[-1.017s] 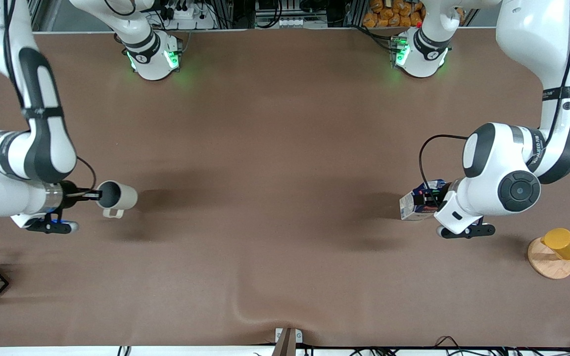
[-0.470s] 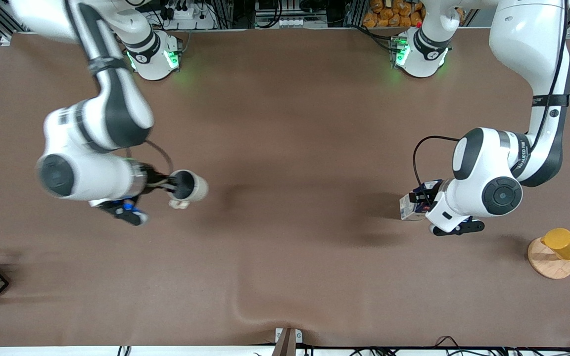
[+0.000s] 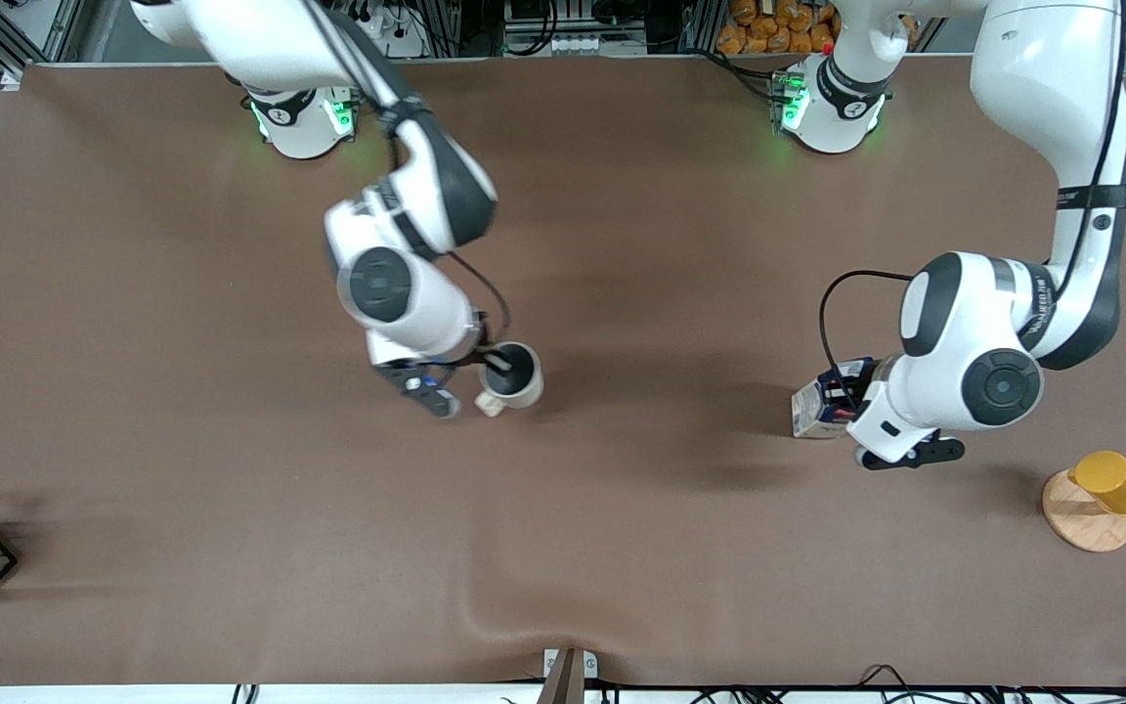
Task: Place milk next to cup
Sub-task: 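Carry the mug inward with the right gripper while the left gripper lifts the carton, then set the mug down with the right gripper while the left gripper carries the carton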
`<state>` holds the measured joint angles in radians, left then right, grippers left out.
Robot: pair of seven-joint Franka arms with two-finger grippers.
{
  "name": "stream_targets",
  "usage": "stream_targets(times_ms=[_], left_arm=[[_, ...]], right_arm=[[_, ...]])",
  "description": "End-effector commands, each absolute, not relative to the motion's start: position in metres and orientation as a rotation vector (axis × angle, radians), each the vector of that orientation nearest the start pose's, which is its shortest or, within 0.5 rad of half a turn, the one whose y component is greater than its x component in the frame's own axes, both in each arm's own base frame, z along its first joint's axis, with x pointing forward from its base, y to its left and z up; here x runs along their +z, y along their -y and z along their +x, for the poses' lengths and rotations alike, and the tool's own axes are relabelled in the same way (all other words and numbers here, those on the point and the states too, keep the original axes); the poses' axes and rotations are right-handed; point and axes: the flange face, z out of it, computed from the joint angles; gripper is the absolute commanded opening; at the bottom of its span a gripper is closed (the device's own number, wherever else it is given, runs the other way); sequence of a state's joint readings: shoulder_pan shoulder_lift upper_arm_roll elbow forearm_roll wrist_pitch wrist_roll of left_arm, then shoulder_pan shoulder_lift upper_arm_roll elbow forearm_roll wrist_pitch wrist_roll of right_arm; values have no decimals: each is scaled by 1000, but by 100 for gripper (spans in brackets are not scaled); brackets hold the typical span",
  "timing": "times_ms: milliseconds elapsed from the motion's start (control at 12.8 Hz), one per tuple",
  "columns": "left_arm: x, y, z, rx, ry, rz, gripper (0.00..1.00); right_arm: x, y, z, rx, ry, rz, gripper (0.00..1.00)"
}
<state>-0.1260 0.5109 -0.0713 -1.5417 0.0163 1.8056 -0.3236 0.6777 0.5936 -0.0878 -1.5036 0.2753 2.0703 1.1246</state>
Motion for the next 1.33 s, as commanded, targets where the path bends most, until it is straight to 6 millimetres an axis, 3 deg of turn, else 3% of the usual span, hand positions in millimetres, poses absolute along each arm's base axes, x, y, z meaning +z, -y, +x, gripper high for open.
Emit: stream_targets(times_ms=[0, 313, 548, 626, 704, 783, 939, 1017, 1252], left_arm=[[374, 119, 660, 279, 202, -3072, 0], [393, 120, 662, 229, 209, -3089, 0], [393, 136, 659, 231, 195, -3093, 0], [394, 153, 655, 231, 159, -3098, 0], [394, 178, 649, 235, 98, -3106, 0], [395, 192, 644, 238, 100, -3102, 0], [407, 228, 630, 216, 70, -3103, 0], [405, 241, 621, 258, 45, -3086, 0], [403, 306, 586, 307, 13, -3051, 0]], right_arm=[[291, -436, 573, 189, -1062, -2812, 0], [267, -464, 565, 138, -1070, -2781, 0], [262, -489, 562, 129, -1139, -2742, 0], [261, -485, 564, 133, -1143, -2749, 18], [261, -481, 568, 135, -1152, -2747, 99], [266, -482, 567, 121, -1128, -2756, 100], [285, -461, 575, 213, -1167, -2802, 100], [312, -442, 593, 268, -1164, -2824, 100], [383, -351, 631, 429, -944, -2928, 100]])
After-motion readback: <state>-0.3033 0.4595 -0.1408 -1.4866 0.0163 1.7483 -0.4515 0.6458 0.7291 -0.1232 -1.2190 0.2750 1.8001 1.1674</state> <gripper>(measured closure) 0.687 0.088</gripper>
